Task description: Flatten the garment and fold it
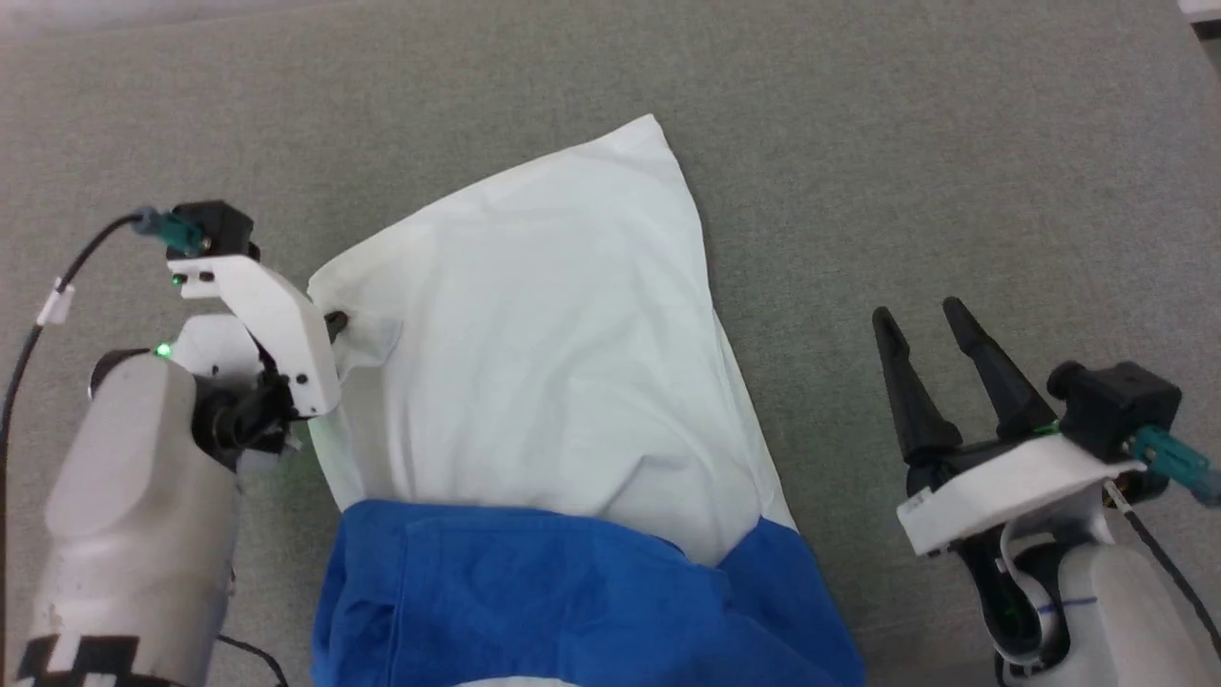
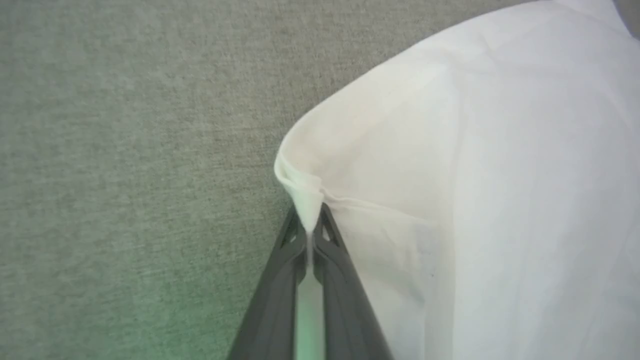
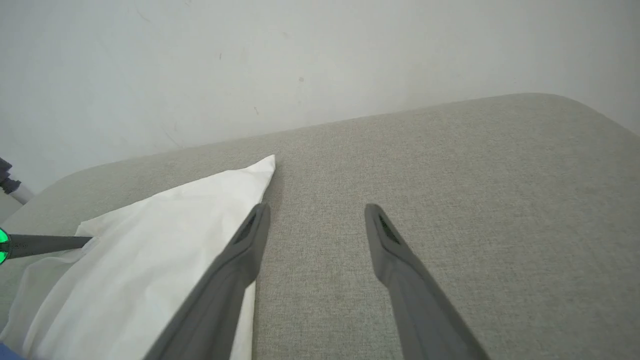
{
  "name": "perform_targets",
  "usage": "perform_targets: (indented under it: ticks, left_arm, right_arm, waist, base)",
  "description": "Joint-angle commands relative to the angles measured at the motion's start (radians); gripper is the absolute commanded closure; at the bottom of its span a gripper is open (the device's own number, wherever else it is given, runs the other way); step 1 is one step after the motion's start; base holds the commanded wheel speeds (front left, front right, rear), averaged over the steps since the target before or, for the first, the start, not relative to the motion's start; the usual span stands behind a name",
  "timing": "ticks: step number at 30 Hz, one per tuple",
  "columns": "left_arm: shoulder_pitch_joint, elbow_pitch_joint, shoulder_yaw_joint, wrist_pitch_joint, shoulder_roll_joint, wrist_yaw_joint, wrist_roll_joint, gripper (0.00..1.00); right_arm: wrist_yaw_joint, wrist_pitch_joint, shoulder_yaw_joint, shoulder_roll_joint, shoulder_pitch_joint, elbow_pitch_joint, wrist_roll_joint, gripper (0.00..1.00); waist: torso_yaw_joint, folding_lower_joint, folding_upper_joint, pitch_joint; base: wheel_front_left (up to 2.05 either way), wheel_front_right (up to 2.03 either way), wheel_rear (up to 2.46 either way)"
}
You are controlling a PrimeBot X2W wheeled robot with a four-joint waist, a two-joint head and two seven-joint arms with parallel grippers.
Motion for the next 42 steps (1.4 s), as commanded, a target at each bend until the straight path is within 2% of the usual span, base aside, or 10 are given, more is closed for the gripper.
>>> perform_targets:
  ticks: [1,7,14,19,26,33,37,39,40,42]
  left_arm:
    - [0.048,0.014,-0.01,-0.029,-0.024,0.017,0.015,1.0]
    - [0.055,-0.04,-0.014,-0.231,-0.067,0.071,0.063,1.0]
    - [0.02,-0.119,-0.047,-0.366,-0.131,0.089,0.099,1.0]
    - [-0.033,-0.168,-0.077,-0.406,-0.169,0.084,0.115,1.0]
    - [-0.074,-0.224,-0.096,-0.442,-0.194,0.081,0.122,1.0]
    - [-0.084,-0.243,-0.108,-0.468,-0.204,0.076,0.12,1.0]
    - [-0.081,-0.238,-0.113,-0.476,-0.205,0.072,0.115,1.0]
    - [-0.08,-0.234,-0.114,-0.479,-0.203,0.071,0.113,1.0]
    - [-0.08,-0.231,-0.114,-0.479,-0.202,0.071,0.112,1.0]
    - [-0.081,-0.225,-0.113,-0.477,-0.199,0.07,0.109,1.0]
  right_arm:
    - [-0.001,0.005,-0.002,0.002,-0.034,0.022,0.021,0.0]
    - [-0.001,0.083,-0.002,-0.044,-0.203,0.213,0.143,0.0]
    - [-0.001,0.274,0.073,-0.121,-0.514,0.485,0.266,0.0]
    - [-0.001,0.428,0.125,-0.163,-0.73,0.637,0.298,0.0]
    - [-0.001,0.586,0.183,-0.164,-0.95,0.815,0.299,0.0]
    - [-0.001,0.624,0.233,-0.148,-1.038,0.957,0.296,0.0]
    - [-0.001,0.727,0.275,-0.139,-1.03,1.037,0.313,0.0]
    - [-0.001,0.792,0.293,-0.138,-1.024,1.069,0.322,0.71]
    - [-0.001,0.819,0.3,-0.137,-1.022,1.081,0.326,1.0]
    - [-0.001,0.851,0.314,-0.136,-1.021,1.089,0.331,1.0]
  waist:
    - [0.014,0.0,0.0,-0.013]
    - [0.07,0.0,0.0,-0.015]
    - [0.157,0.0,0.0,0.049]
    - [0.223,0.0,0.0,0.122]
    - [0.274,0.0,0.0,0.203]
    - [0.3,0.0,0.0,0.239]
    - [0.303,0.0,0.0,0.239]
    - [0.301,0.0,0.0,0.236]
    - [0.299,0.0,0.0,0.234]
    - [0.295,0.0,0.0,0.232]
  base:
    - [0.0,0.0,0.0]
    - [0.0,0.0,0.0]
    - [0.0,0.0,0.0]
    - [0.0,0.0,0.0]
    - [0.0,0.0,0.0]
    - [0.0,0.0,0.0]
    - [0.0,0.0,0.0]
    - [0.0,0.0,0.0]
    - [0.0,0.0,0.0]
    - [0.0,0.0,0.0]
